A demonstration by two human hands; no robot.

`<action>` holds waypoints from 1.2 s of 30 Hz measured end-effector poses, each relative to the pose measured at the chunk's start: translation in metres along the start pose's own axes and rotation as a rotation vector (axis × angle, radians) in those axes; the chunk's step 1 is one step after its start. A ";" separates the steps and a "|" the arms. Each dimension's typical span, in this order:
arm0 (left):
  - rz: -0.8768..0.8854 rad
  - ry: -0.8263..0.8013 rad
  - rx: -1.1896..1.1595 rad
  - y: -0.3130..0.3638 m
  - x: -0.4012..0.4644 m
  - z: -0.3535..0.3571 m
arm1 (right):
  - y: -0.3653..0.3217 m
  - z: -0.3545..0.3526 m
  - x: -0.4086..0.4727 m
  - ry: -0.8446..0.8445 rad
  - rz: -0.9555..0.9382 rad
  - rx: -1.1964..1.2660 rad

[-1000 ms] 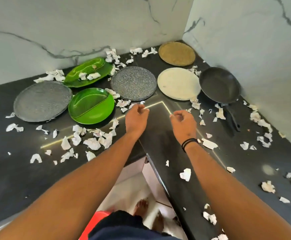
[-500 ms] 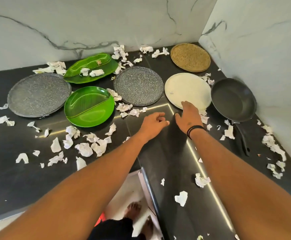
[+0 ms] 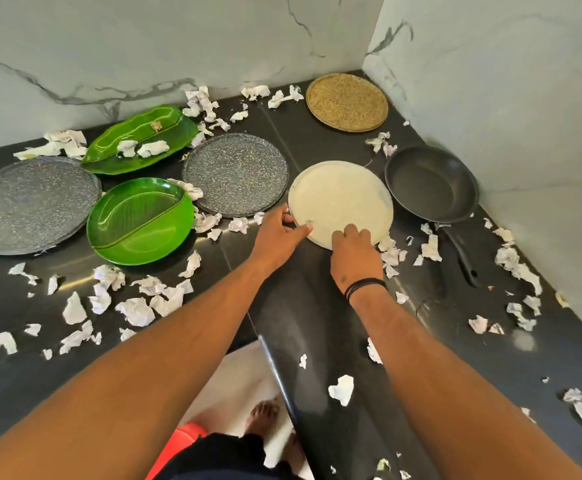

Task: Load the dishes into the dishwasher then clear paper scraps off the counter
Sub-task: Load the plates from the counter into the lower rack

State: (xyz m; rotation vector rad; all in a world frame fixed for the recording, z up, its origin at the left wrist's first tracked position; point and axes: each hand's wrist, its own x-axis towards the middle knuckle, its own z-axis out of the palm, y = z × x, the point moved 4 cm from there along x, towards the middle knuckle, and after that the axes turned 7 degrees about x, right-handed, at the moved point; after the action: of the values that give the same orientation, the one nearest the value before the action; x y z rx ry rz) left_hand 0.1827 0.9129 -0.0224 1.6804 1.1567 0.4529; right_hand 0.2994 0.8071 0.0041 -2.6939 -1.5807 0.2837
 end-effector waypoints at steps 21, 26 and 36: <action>-0.339 -0.067 -0.355 0.020 0.002 -0.014 | 0.039 -0.038 -0.059 0.132 -0.045 0.041; -0.343 -0.130 -0.412 0.033 -0.010 -0.005 | 0.057 -0.074 -0.070 0.445 0.097 0.352; -0.290 -0.247 -0.323 0.056 -0.025 0.007 | 0.084 -0.086 -0.098 0.508 0.528 1.242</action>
State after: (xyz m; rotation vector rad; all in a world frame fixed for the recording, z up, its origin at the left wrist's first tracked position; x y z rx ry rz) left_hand 0.2029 0.8855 0.0289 1.2281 1.0594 0.2272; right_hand 0.3393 0.6887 0.0953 -1.8340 -0.2773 0.3619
